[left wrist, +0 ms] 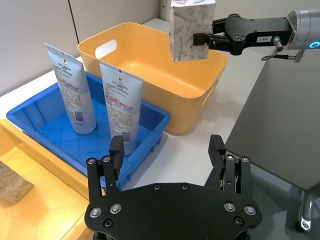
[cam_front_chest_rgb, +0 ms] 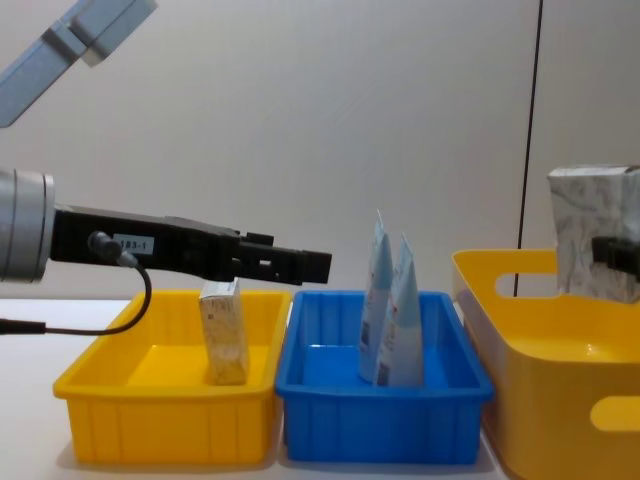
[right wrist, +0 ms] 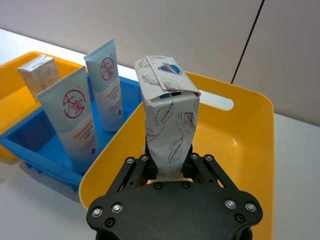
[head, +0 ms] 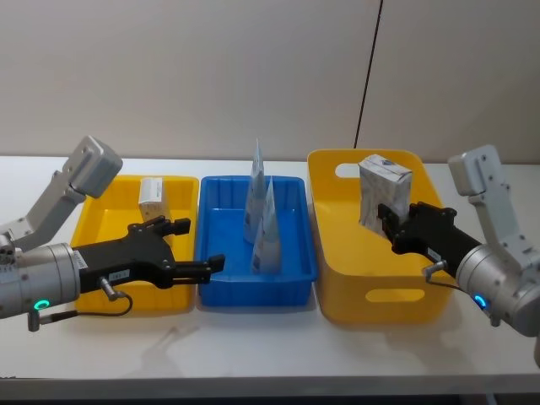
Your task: Bimanual collaborative sorting of washing and personal care products
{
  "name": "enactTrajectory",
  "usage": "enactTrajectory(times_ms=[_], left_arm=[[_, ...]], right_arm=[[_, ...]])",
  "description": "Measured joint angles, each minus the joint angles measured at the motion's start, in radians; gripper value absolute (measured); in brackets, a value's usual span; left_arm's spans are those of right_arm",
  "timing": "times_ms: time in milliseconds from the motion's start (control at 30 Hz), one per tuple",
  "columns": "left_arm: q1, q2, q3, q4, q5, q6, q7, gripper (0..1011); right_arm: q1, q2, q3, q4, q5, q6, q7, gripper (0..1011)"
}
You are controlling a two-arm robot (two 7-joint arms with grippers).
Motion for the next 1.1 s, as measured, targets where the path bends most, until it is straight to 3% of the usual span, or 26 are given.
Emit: enactTrajectory(times_ms=[533,1100], left_arm=[[0.000,0.000,0.000,-0.001,0.000,0.003,0.004,1003],[0.000,0.000,0.000,-0.001,0.000,0.004,0.005,1003]], right_arm=[[0.024,-0.028,-0.015,0.040,-0.027,0.039,-0.034,266],[0.030,-0.036,-0.019,0.052,-0.036,0.049,-0.043,823]])
